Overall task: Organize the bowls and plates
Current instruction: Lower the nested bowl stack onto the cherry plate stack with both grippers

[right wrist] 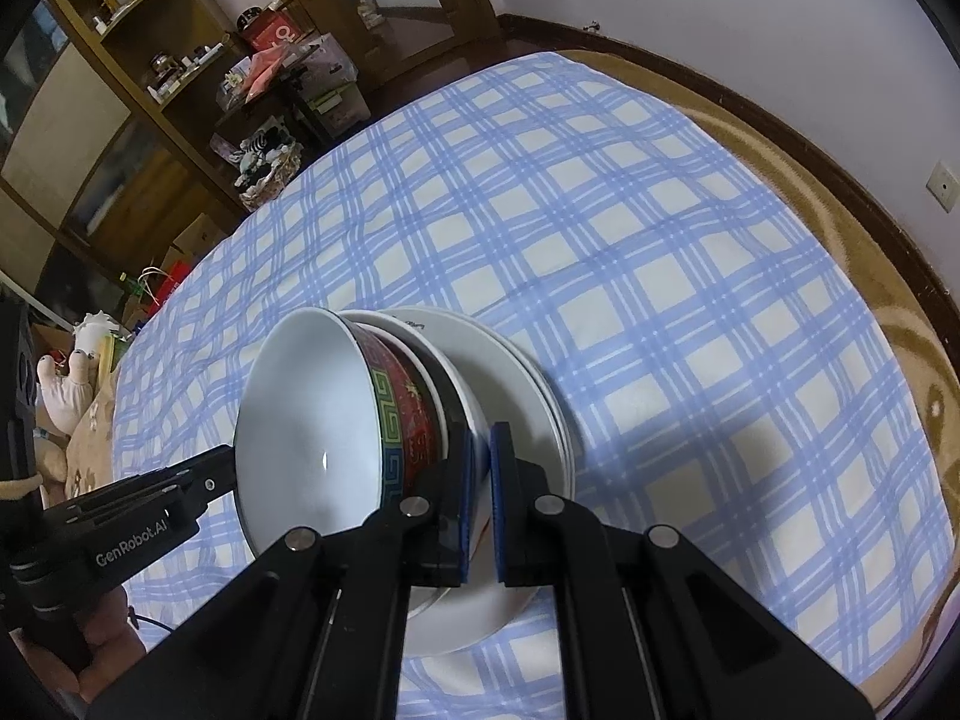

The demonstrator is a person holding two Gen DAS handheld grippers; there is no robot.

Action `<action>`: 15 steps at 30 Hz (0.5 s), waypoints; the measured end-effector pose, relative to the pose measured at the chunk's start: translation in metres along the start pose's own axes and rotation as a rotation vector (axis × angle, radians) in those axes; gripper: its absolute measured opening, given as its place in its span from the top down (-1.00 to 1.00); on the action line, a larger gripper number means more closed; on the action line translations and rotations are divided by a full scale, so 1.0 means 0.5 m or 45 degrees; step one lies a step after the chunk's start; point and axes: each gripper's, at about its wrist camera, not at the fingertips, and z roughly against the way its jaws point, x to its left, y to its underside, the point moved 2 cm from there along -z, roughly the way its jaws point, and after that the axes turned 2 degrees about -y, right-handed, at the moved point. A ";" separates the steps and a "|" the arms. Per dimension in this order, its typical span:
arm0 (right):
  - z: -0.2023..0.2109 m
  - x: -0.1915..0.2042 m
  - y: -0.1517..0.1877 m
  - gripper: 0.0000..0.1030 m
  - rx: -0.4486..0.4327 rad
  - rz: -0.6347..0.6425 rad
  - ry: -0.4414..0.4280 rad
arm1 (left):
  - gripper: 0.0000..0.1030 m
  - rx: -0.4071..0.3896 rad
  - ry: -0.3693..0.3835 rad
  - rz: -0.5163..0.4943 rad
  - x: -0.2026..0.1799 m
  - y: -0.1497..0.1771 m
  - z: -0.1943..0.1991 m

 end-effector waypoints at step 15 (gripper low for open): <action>-0.001 -0.001 0.002 0.85 0.022 -0.016 -0.020 | 0.27 0.072 0.008 0.002 0.013 -0.007 -0.002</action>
